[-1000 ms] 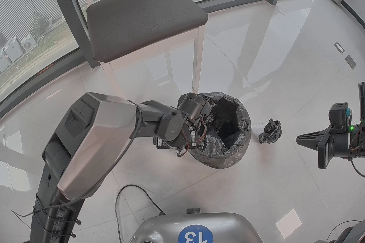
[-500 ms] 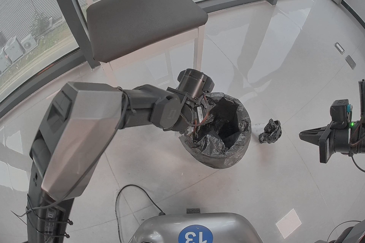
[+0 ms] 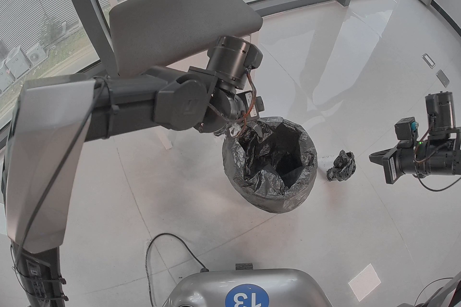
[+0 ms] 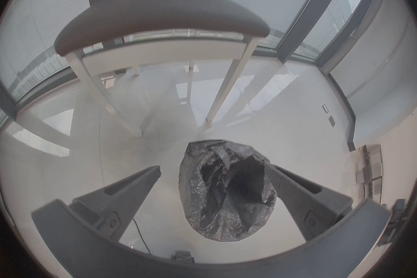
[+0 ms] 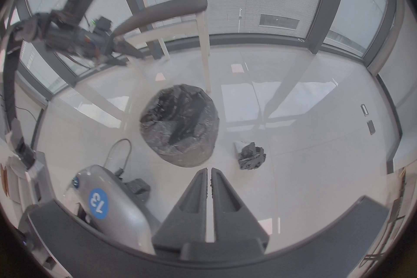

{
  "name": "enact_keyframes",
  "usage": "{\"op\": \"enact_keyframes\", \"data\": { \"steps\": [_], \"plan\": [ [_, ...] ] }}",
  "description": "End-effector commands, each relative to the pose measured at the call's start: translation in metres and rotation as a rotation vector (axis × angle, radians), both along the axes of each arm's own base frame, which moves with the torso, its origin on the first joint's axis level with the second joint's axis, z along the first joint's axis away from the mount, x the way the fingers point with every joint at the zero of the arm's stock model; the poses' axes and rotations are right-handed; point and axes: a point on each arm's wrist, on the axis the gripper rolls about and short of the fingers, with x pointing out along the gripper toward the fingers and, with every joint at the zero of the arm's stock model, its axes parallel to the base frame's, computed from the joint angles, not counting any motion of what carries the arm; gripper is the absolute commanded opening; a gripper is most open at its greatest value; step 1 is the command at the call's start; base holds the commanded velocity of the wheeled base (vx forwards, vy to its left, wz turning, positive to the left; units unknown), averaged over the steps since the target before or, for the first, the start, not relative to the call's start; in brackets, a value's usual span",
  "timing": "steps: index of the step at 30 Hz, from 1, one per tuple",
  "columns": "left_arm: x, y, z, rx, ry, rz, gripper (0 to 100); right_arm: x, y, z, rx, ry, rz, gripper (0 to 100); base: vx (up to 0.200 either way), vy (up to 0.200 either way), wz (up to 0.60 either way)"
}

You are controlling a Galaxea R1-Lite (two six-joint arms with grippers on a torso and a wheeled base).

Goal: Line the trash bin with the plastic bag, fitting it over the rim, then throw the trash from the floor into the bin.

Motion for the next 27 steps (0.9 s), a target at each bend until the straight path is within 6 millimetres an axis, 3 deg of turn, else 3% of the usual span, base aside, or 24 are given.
{"op": "enact_keyframes", "data": {
  "steps": [1,10,11,15,20,27],
  "plan": [
    [-0.015,0.012,0.036,-0.049,-0.066,-0.003,100,0.059,-0.021,-0.037,-0.082,0.061,-0.041,0,0.0,0.0,0.0],
    [-0.02,0.017,0.048,-0.065,-0.089,0.005,100,0.109,-0.019,-0.058,-0.105,0.075,-0.025,0,0.0,0.0,0.0],
    [-0.02,0.017,0.048,-0.065,-0.089,0.005,100,0.109,-0.019,-0.058,-0.105,0.075,-0.025,100,0.0,0.0,0.0],
    [-0.02,0.022,0.053,-0.074,-0.101,0.013,100,0.127,-0.021,-0.075,-0.107,0.089,-0.033,100,0.0,0.0,0.0],
    [-0.023,0.024,0.07,-0.118,-0.167,0.02,100,0.151,-0.044,-0.101,-0.167,0.095,-0.039,100,0.0,0.0,0.0],
    [-0.024,0.029,0.081,-0.076,-0.22,-0.003,100,0.18,-0.061,-0.132,-0.217,0.113,-0.032,100,0.0,0.0,0.0]
  ]
}}
